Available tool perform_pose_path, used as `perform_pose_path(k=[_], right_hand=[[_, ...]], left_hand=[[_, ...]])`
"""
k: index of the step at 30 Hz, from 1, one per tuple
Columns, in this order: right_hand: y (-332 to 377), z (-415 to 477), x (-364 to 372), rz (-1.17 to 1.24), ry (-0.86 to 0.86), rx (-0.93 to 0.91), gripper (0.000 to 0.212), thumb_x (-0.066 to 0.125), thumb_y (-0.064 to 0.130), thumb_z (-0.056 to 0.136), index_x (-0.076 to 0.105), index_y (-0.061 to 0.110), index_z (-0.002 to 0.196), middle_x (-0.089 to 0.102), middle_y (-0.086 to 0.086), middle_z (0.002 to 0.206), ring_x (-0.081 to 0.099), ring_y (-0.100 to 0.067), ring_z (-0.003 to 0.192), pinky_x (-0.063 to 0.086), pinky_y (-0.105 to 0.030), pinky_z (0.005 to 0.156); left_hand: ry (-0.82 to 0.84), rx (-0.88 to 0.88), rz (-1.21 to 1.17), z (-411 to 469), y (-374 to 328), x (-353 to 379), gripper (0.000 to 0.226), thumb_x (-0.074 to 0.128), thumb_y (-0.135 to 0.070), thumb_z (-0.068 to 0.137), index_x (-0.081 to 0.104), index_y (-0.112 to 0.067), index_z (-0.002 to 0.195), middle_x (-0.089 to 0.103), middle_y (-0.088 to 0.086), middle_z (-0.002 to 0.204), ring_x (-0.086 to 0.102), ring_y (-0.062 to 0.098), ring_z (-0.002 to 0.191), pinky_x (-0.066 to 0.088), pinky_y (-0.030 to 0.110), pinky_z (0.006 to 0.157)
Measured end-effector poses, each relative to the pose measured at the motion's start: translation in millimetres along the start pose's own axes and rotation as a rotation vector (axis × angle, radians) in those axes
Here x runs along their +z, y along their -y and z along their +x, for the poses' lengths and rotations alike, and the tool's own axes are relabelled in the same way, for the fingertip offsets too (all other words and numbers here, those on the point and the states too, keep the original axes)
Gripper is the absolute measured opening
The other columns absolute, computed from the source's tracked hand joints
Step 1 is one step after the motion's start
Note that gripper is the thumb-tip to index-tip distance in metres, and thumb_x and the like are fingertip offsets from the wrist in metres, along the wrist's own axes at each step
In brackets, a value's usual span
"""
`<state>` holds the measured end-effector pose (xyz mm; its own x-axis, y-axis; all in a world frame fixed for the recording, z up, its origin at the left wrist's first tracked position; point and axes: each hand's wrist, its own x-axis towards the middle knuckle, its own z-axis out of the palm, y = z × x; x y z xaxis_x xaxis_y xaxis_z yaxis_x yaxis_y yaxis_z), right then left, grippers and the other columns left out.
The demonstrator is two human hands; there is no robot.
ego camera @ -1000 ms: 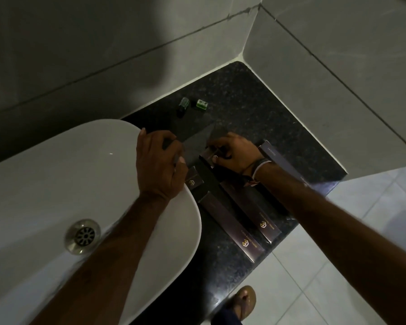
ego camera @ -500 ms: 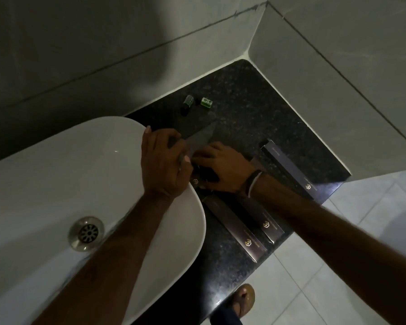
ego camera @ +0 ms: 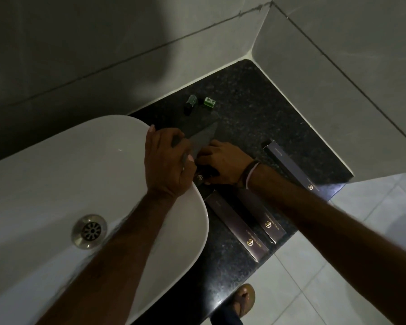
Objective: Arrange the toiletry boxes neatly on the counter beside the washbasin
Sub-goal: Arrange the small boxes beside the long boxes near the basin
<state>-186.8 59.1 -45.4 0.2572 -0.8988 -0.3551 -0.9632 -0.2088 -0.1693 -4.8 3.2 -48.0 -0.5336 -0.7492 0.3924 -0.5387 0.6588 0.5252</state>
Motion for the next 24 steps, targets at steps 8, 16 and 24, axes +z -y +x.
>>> perform_pose_path(k=[8,16,24], right_hand=[[-37,-46,-1,0.181,-0.345,0.415,0.076,0.059,0.067,0.079,0.041,0.030,0.143,0.047,-0.002,0.137,0.048,-0.022,0.116,0.049,-0.041,0.091],[-19,-39,26,0.189,-0.196,0.637,0.065,0.054,0.080,0.071,0.060,0.030,0.113,0.062,0.002,0.107,0.060,-0.016,0.090,0.054,-0.036,0.074],[-12,-40,25,0.193,-0.188,0.615,0.063,0.053,0.078,0.072,0.060,0.033,0.116,0.062,0.002,0.116,0.059,-0.021,0.108,0.048,-0.049,0.094]], left_hand=[[0.051,-0.019,-0.003,1,-5,-6,0.036,0.038,-0.032,0.085,0.065,-0.009,0.082,0.061,0.016,0.106,0.057,0.034,0.106,0.020,0.046,0.120],[0.047,-0.011,0.007,0,-7,-8,0.036,0.039,-0.031,0.085,0.066,-0.008,0.083,0.062,0.017,0.105,0.055,0.034,0.106,0.022,0.048,0.119],[0.043,-0.015,-0.007,0,-7,-8,0.036,0.039,-0.031,0.085,0.066,-0.008,0.083,0.062,0.017,0.105,0.057,0.036,0.104,0.026,0.053,0.117]])
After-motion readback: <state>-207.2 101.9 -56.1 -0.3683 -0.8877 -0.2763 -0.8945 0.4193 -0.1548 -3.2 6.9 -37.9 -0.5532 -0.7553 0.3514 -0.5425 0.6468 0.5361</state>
